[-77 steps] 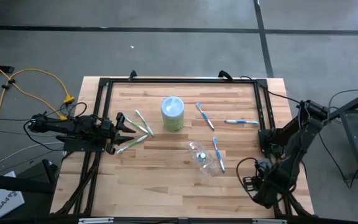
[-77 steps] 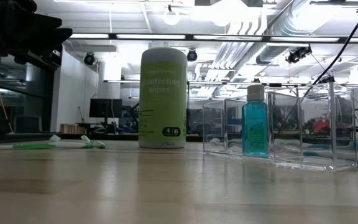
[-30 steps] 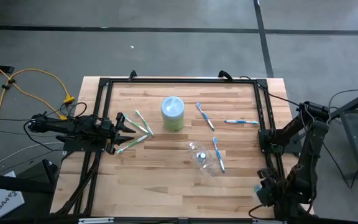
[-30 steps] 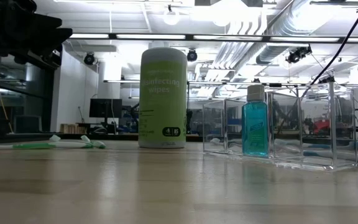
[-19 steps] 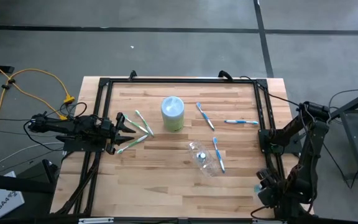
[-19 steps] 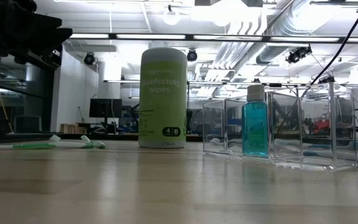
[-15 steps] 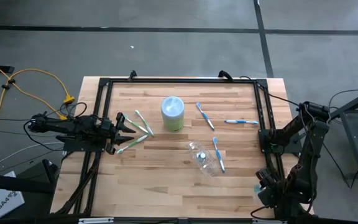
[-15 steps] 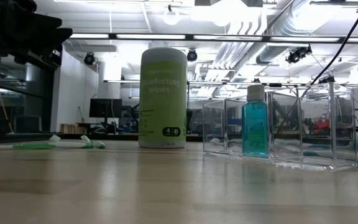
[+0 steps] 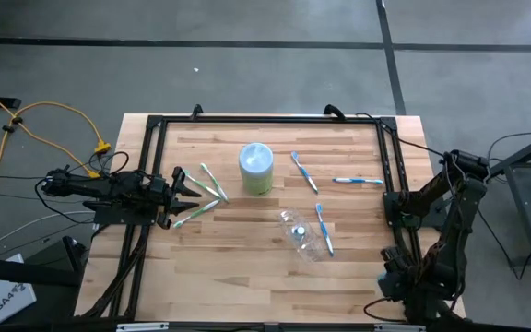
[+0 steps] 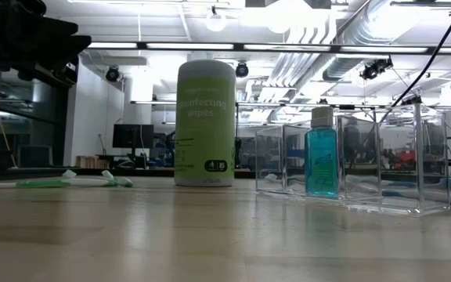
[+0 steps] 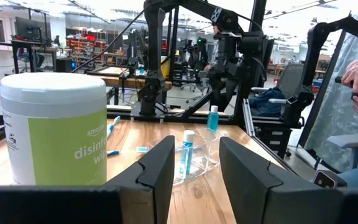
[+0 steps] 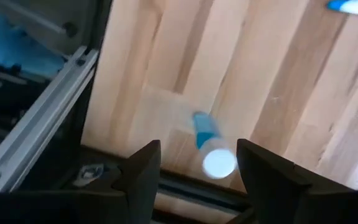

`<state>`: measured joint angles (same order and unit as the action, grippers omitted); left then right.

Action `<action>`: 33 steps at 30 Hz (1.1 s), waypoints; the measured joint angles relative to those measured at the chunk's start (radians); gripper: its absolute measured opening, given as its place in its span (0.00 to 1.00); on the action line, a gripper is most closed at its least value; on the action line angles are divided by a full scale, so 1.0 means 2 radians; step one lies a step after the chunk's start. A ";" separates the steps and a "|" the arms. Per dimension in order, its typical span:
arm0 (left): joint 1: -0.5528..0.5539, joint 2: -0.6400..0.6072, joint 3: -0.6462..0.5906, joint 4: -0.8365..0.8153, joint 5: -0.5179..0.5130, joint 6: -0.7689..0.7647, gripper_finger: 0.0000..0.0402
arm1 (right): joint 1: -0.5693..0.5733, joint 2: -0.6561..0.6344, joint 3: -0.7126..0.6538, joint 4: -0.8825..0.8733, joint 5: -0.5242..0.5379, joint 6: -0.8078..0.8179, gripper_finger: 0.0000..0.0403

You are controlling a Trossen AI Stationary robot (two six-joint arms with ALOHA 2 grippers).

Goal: Pick & Place toothbrushing station
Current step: Put the mouthwash into the transparent organizer

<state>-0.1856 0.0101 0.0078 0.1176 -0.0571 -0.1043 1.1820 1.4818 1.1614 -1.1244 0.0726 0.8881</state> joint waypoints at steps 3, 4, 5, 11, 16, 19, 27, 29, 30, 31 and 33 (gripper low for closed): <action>0.000 0.000 0.000 0.000 0.000 0.000 0.31 | -0.014 0.000 0.000 -0.004 0.001 0.001 0.51; 0.000 0.000 0.000 0.000 0.000 0.000 0.31 | -0.018 0.000 0.000 -0.006 0.001 0.000 0.51; 0.000 0.000 0.000 0.000 0.000 0.000 0.31 | -0.022 0.000 0.000 -0.008 0.000 -0.001 0.51; 0.000 0.000 0.000 0.000 0.000 0.000 0.31 | -0.038 0.000 -0.024 0.000 -0.006 -0.005 0.51; 0.000 0.000 0.000 0.000 0.000 0.000 0.31 | -0.043 0.000 -0.052 0.030 -0.028 -0.011 0.51; 0.000 0.000 0.000 0.000 0.000 0.000 0.31 | -0.043 0.000 -0.052 0.030 -0.026 -0.014 0.51; 0.000 0.000 0.000 0.000 0.000 0.000 0.31 | -0.042 0.000 -0.052 0.030 -0.030 -0.002 0.51; 0.000 0.000 0.000 0.000 0.000 0.000 0.31 | -0.042 0.000 -0.052 0.029 -0.037 0.015 0.51; 0.000 0.000 0.000 0.000 0.000 0.000 0.31 | -0.042 0.000 -0.052 0.029 -0.038 0.022 0.51; 0.000 0.000 0.000 0.000 0.000 0.000 0.31 | -0.042 0.000 -0.052 0.030 -0.038 0.028 0.51; 0.000 0.000 0.000 0.000 0.000 0.000 0.31 | -0.042 0.000 -0.052 0.030 -0.039 0.042 0.51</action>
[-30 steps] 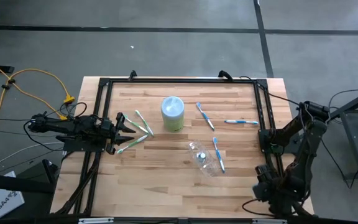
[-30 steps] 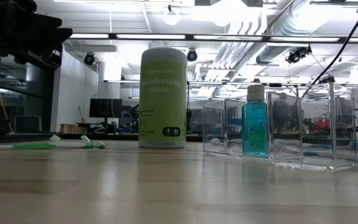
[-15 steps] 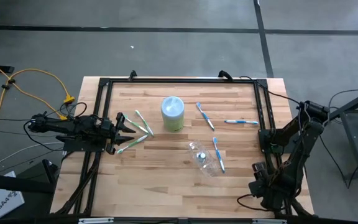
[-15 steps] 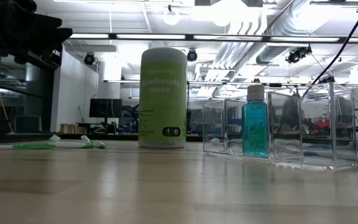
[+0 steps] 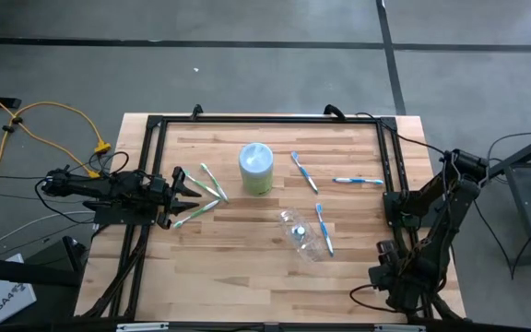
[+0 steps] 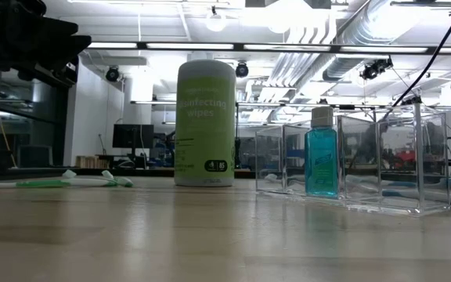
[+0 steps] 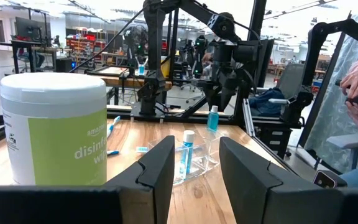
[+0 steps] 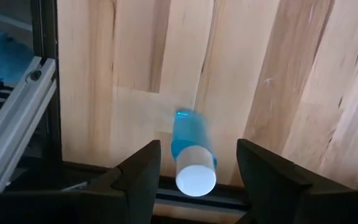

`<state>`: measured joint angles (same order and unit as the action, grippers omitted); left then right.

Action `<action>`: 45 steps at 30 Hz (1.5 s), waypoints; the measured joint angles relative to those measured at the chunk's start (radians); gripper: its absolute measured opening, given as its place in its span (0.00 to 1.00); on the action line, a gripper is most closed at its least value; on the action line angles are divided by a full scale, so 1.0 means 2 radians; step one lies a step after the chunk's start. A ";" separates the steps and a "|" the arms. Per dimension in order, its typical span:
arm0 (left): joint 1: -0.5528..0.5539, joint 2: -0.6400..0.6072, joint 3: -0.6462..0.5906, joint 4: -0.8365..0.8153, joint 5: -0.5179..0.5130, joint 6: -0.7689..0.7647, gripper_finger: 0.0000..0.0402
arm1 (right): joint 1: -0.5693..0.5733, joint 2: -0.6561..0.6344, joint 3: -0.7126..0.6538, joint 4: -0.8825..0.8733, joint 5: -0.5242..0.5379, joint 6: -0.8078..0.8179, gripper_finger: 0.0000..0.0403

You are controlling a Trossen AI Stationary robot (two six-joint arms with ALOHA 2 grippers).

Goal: Pick & Place toothbrushing station
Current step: Put the mouthwash into the transparent organizer

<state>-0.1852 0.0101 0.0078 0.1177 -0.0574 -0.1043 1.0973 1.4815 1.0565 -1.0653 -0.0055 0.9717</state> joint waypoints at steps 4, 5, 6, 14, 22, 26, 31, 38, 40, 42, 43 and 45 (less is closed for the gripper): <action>0.000 0.000 0.000 0.000 0.000 0.000 0.31 | 0.000 0.000 0.000 0.000 -0.002 0.033 0.51; 0.000 0.000 0.000 0.000 0.000 0.000 0.31 | 0.000 0.000 0.000 0.000 -0.002 0.041 0.51; 0.000 0.000 0.000 0.000 0.000 0.000 0.31 | 0.000 0.000 0.000 0.000 -0.002 0.049 0.51; 0.000 0.000 0.000 0.000 0.000 0.000 0.31 | 0.001 0.000 -0.011 0.007 -0.014 0.081 0.51; 0.000 0.000 0.000 0.000 0.000 0.000 0.31 | 0.001 0.000 -0.015 0.007 -0.013 0.109 0.51; 0.000 0.000 0.000 0.000 0.000 0.000 0.31 | 0.001 0.000 -0.015 0.003 -0.014 0.140 0.51; 0.000 0.000 0.000 0.000 0.000 0.000 0.31 | 0.001 0.000 -0.015 0.002 -0.016 0.171 0.51; 0.000 0.000 0.000 0.000 0.000 0.000 0.31 | 0.015 0.000 -0.015 0.003 -0.019 0.181 0.51; 0.000 0.000 0.000 0.000 0.000 0.000 0.31 | 0.021 0.000 -0.015 0.003 -0.014 0.185 0.51; 0.000 0.000 0.000 0.000 0.000 0.000 0.31 | 0.025 0.000 -0.015 0.003 -0.011 0.186 0.51; 0.000 0.000 0.000 0.000 0.000 0.000 0.31 | 0.026 0.000 -0.015 0.003 -0.009 0.186 0.51; 0.000 0.000 0.000 0.000 0.000 0.000 0.31 | 0.025 0.000 -0.015 0.003 -0.007 0.186 0.51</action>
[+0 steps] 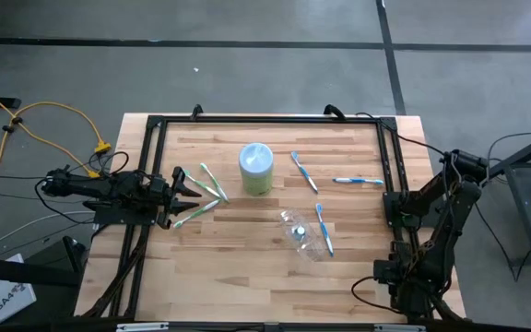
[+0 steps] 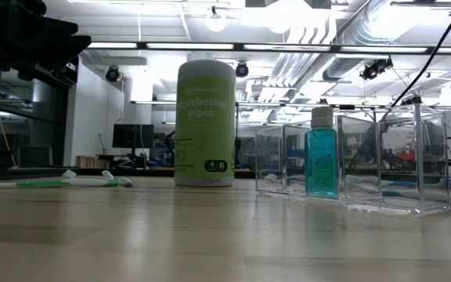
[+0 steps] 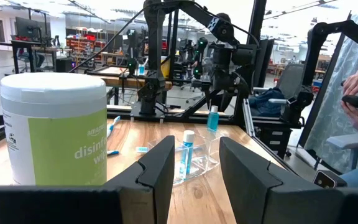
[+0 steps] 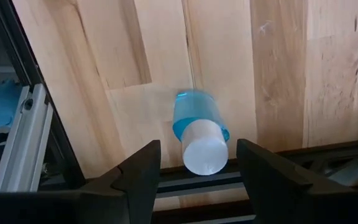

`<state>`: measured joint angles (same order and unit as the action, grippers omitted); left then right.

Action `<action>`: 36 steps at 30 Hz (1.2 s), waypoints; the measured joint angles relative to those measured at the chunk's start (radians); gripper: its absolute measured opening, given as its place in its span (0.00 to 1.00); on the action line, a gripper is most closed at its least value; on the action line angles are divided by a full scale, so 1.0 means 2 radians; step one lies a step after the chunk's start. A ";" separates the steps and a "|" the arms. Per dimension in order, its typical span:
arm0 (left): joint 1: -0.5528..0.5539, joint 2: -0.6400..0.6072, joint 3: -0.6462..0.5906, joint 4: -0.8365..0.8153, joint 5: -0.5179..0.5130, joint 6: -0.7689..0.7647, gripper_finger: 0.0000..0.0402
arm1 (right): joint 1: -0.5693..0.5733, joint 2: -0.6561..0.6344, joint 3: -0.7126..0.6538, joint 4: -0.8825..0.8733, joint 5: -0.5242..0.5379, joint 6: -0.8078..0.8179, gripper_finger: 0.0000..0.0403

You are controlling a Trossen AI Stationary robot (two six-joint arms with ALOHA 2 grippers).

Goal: Pick & Place toothbrushing station
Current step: Put the mouthwash into the transparent organizer

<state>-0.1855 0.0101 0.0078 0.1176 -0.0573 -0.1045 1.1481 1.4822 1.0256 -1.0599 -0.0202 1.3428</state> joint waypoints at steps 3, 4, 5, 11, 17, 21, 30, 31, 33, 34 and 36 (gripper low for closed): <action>0.000 0.000 0.000 0.000 0.000 0.000 0.31 | 0.000 0.000 0.000 0.000 0.001 0.000 0.51; 0.000 0.000 0.000 0.000 0.000 0.000 0.31 | 0.000 0.000 0.000 0.000 0.002 0.000 0.51; 0.000 0.000 0.000 0.000 0.000 0.000 0.31 | 0.000 0.000 0.000 0.000 0.004 0.000 0.51; 0.000 0.000 0.000 0.000 0.000 0.000 0.31 | 0.000 0.000 0.000 0.000 0.006 0.000 0.50; 0.000 0.000 0.000 0.000 0.000 0.000 0.31 | 0.000 0.000 0.000 0.000 0.006 0.000 0.47; 0.000 0.000 0.000 0.000 0.000 0.000 0.31 | 0.000 0.000 0.000 0.000 0.008 0.012 0.46; 0.000 0.000 0.000 0.000 0.000 0.000 0.31 | 0.000 0.000 -0.024 0.028 -0.006 0.017 0.46; 0.000 0.000 0.000 0.000 0.000 0.000 0.31 | 0.000 0.000 -0.024 0.028 -0.004 0.017 0.46; 0.000 0.000 0.000 0.000 0.000 0.000 0.31 | 0.000 0.000 -0.024 0.028 -0.003 0.017 0.46; 0.000 0.000 0.000 0.000 0.000 0.000 0.31 | 0.000 0.000 -0.024 0.028 -0.003 0.016 0.46; 0.000 0.000 0.000 0.000 0.000 0.000 0.31 | 0.000 0.000 -0.024 0.028 -0.003 0.016 0.46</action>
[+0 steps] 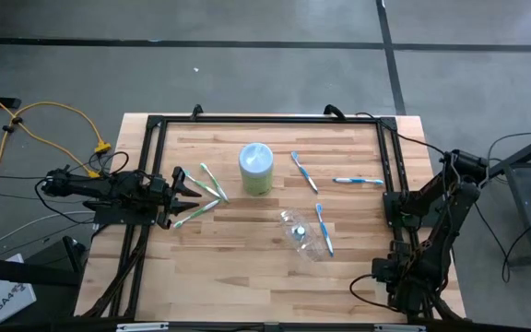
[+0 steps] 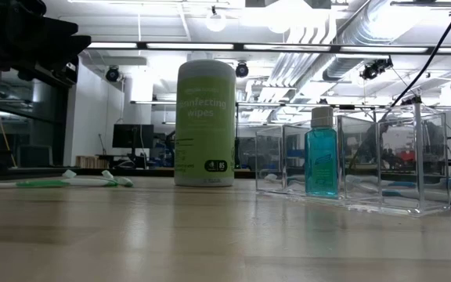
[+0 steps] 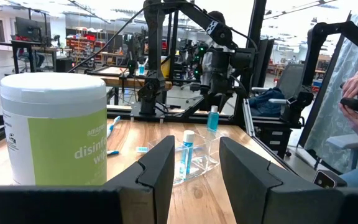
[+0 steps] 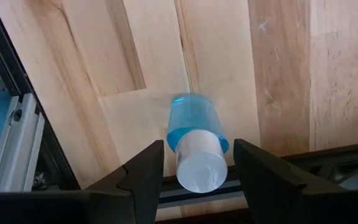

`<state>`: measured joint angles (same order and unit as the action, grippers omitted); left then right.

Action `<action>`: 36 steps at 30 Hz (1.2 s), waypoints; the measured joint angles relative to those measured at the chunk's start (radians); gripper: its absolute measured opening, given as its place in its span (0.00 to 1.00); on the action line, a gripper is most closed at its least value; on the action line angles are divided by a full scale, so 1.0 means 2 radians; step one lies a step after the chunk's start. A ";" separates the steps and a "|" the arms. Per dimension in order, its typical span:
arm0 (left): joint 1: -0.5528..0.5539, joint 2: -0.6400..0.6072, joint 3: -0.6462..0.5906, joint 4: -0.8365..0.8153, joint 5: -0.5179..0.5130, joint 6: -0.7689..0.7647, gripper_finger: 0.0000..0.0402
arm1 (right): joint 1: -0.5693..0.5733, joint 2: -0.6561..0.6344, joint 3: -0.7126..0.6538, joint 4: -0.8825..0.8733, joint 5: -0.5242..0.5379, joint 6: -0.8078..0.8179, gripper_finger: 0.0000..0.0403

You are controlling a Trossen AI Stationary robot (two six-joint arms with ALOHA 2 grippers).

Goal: Pick & Place toothbrushing station
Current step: Put the mouthwash into the transparent organizer

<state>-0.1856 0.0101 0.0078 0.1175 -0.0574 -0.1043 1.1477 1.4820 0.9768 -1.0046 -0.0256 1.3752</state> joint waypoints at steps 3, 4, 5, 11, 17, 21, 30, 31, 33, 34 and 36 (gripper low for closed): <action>0.000 0.000 0.000 0.000 0.000 0.000 0.31 | 0.000 0.000 0.000 0.000 0.000 0.000 0.46; 0.000 0.000 0.000 0.000 0.000 0.000 0.31 | 0.000 0.000 0.000 -0.001 0.000 0.000 0.46; 0.000 0.000 0.000 0.000 0.000 0.000 0.31 | 0.000 0.000 0.000 -0.001 0.000 0.000 0.46; 0.000 0.000 0.000 0.000 0.000 0.000 0.31 | 0.000 0.000 0.000 -0.004 0.000 -0.001 0.46; 0.000 0.000 0.000 0.000 0.000 0.000 0.31 | 0.000 0.000 0.000 -0.005 0.000 -0.001 0.46; 0.000 0.000 0.000 0.000 0.000 0.000 0.31 | 0.000 -0.006 0.000 -0.005 0.018 0.002 0.46; 0.000 0.000 0.000 0.000 0.000 0.000 0.31 | 0.000 -0.022 0.001 -0.009 0.026 0.029 0.46; 0.000 0.000 0.000 0.000 0.000 0.000 0.31 | 0.001 -0.022 0.001 -0.008 0.023 0.029 0.46; 0.000 0.000 0.000 0.000 0.000 0.000 0.31 | 0.003 -0.022 0.001 -0.010 0.023 0.031 0.46; 0.000 0.000 0.000 0.000 0.000 0.000 0.31 | 0.004 -0.022 0.001 -0.010 0.023 0.031 0.46; 0.000 0.000 0.000 0.000 0.000 0.000 0.31 | 0.006 -0.022 0.001 -0.011 0.023 0.032 0.46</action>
<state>-0.1852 0.0102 0.0078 0.1174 -0.0574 -0.1044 1.1605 1.4376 0.9779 -1.0271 0.0208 1.4400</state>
